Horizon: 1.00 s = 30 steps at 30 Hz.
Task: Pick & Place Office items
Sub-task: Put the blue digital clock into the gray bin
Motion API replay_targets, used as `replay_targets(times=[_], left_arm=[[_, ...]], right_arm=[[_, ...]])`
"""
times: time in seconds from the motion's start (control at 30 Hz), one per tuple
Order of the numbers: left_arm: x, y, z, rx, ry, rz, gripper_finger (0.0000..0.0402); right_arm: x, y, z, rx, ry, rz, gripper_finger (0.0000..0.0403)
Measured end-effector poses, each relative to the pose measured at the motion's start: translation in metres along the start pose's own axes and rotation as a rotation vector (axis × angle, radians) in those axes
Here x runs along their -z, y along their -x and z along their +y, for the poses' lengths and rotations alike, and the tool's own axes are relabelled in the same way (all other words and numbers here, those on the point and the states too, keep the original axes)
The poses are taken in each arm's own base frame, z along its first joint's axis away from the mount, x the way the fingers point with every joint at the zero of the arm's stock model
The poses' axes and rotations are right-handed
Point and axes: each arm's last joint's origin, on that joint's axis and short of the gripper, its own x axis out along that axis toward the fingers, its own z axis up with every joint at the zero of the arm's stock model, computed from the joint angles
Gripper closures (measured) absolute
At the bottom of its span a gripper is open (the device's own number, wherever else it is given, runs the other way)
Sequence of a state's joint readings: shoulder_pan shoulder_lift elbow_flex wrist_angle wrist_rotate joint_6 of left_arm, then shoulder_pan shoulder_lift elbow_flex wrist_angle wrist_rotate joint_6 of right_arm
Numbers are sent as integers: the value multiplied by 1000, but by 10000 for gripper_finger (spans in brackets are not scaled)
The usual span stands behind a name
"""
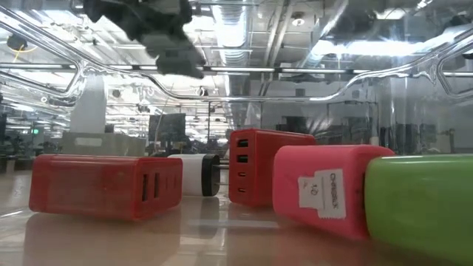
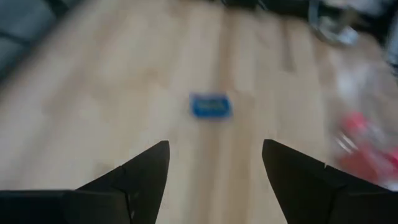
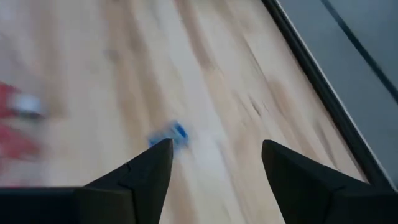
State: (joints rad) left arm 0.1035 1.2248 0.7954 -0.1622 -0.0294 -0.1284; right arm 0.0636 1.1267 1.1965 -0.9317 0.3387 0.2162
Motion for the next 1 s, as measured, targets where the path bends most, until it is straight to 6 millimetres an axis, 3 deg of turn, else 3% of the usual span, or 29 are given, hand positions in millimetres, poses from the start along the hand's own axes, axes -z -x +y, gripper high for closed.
replay_targets(times=[0.1,0.33,0.53,0.7,1.0], left_arm=[[-10,4,-2,-88,-45,-105,149],[-26,23,-6,-100,-57,-269,149],[-24,26,-26,-30,-126,-276,149],[-9,24,-36,-104,-145,-255,149],[6,38,-35,-133,-128,-282,149]], right_arm=[[21,-23,2,86,-4,111,178],[65,-82,19,50,10,224,244],[71,-127,35,-25,6,243,282],[76,-160,49,-125,-13,294,275],[75,-179,62,-323,-70,293,248]])
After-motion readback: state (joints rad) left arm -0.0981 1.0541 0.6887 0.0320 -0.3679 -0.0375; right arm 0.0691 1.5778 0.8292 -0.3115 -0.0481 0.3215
